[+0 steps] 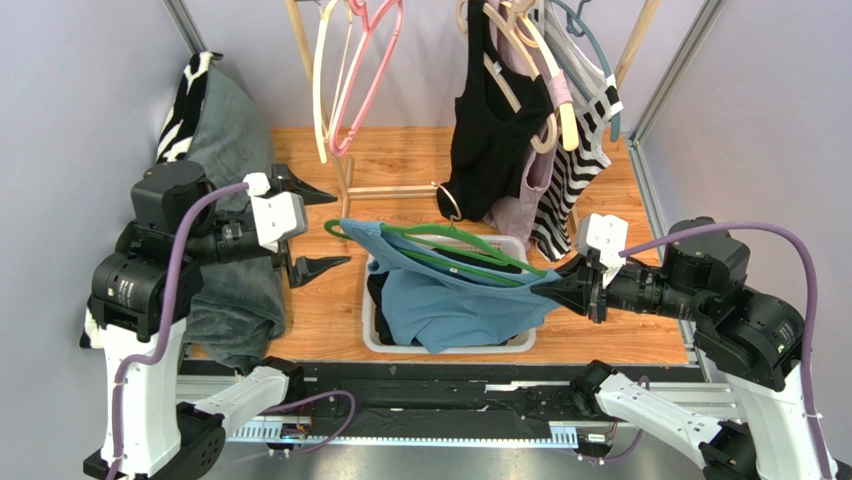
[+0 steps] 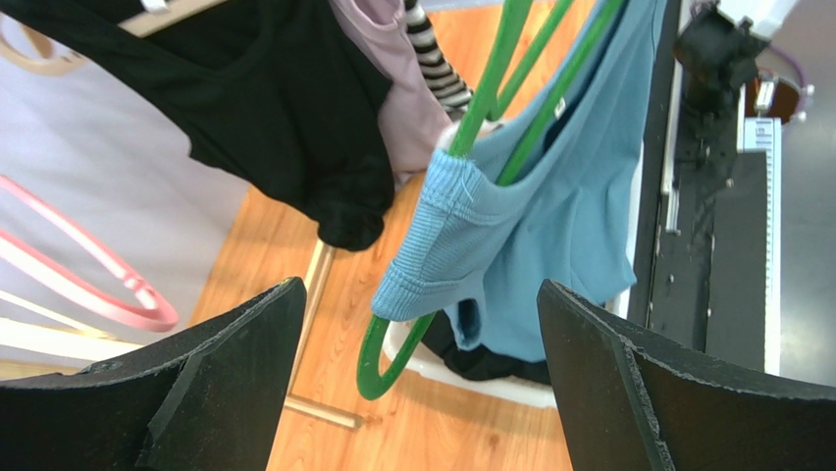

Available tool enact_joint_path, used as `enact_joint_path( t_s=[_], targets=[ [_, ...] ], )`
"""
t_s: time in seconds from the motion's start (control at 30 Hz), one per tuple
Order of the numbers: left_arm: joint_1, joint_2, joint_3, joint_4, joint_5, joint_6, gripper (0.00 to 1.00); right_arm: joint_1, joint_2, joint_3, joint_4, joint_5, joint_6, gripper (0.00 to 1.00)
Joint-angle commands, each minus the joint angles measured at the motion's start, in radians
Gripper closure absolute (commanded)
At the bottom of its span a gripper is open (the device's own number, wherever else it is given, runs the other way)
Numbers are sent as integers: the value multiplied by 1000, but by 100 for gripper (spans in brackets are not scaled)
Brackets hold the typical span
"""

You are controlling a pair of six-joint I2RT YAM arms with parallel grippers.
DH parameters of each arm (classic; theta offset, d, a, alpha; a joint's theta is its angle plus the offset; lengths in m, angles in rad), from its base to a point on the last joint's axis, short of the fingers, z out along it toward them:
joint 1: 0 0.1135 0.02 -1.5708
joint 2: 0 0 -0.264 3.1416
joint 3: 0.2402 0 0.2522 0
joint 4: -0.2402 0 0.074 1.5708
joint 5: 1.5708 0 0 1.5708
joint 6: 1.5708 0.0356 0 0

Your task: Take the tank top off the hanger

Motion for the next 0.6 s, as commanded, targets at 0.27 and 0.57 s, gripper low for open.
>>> enact_joint_path(
  t_s=[0.27, 0.57],
  targets=[
    [4, 17, -19, -93, 99, 166, 66, 6, 34, 19, 101, -80, -6, 100],
    [4, 20, -31, -85, 150, 140, 79, 6, 60, 27, 142, -109, 9, 100]
  ],
)
